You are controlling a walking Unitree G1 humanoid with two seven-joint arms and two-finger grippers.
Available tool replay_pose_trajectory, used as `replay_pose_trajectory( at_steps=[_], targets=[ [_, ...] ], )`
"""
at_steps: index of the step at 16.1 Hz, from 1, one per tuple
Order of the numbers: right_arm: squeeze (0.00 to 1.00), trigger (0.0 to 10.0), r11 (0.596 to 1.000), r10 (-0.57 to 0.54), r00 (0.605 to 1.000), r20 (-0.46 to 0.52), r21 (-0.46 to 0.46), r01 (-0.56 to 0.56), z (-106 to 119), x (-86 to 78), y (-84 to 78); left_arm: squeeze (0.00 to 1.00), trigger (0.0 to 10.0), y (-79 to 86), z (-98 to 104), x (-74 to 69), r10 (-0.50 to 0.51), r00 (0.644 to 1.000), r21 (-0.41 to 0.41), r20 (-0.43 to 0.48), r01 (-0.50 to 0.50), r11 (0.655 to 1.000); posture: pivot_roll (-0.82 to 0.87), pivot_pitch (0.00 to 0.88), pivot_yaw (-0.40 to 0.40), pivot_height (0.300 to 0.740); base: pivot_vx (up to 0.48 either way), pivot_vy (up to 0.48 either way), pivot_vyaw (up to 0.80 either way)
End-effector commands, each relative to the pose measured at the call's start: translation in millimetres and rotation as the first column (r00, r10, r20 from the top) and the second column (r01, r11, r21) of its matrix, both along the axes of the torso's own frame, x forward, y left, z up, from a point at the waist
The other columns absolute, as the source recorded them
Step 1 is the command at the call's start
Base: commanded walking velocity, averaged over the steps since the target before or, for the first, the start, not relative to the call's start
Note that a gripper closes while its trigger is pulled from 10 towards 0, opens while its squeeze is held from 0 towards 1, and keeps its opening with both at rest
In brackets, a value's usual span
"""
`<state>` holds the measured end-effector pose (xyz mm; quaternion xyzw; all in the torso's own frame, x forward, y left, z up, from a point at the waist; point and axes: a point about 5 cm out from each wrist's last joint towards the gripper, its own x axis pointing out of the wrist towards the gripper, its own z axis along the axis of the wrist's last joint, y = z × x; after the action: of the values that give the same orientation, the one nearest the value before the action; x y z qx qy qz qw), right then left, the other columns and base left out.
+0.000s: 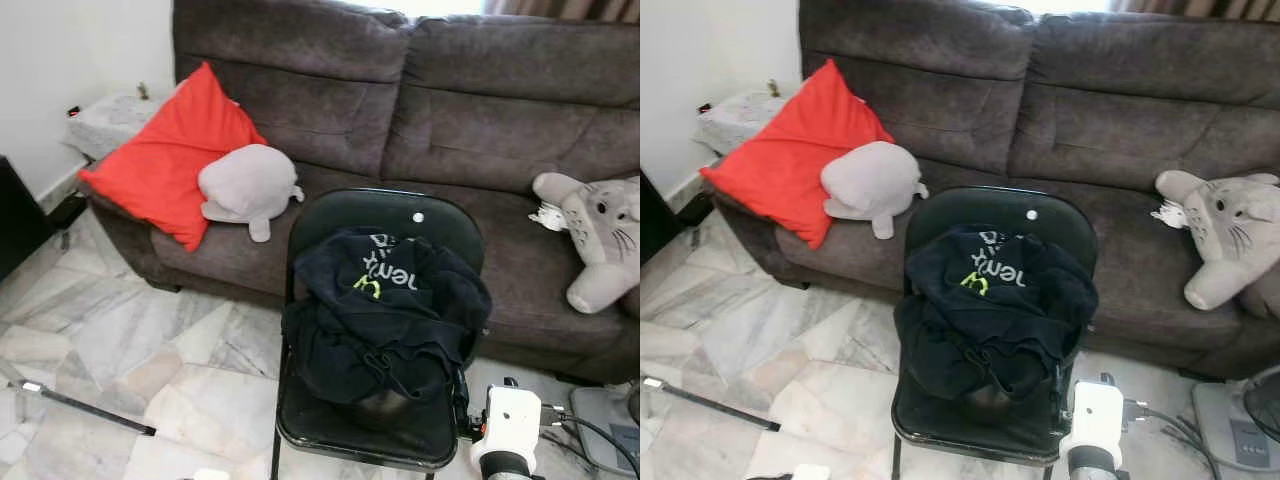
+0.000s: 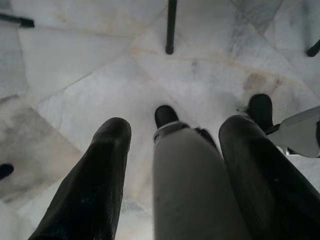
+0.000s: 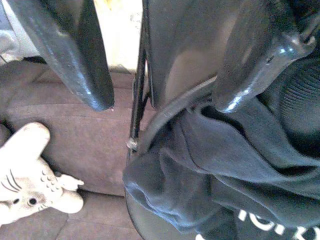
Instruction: Hang hanger
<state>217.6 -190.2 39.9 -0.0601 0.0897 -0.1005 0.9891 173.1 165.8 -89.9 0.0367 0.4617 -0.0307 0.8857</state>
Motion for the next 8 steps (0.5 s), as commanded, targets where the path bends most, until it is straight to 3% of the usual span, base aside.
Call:
replay_pose_trajectory(
  at_steps=[1, 8],
  targets=[
    [0.00, 10.0, 1.000, -0.005, 1.000, 0.003, -0.003, 0.005, 3.1, 0.7, -1.5, 0.00, 10.0, -1.8, -3.9, -7.2, -0.010, 0.999, 0.016, -0.041, 0.011, 1.000, -0.09, 0.095, 0.005, 0.740, 0.000, 0.000, 0.00],
    [0.00, 10.0, 0.999, 0.037, 0.999, -0.003, 0.006, -0.037, 7.1, 14.8, -3.8, 0.00, 10.0, 10.9, -4.1, -10.0, -0.001, 0.999, 0.032, -0.051, 0.003, 0.999, -0.08, 0.093, 0.005, 0.740, 0.000, 0.000, 0.00]
  ],
)
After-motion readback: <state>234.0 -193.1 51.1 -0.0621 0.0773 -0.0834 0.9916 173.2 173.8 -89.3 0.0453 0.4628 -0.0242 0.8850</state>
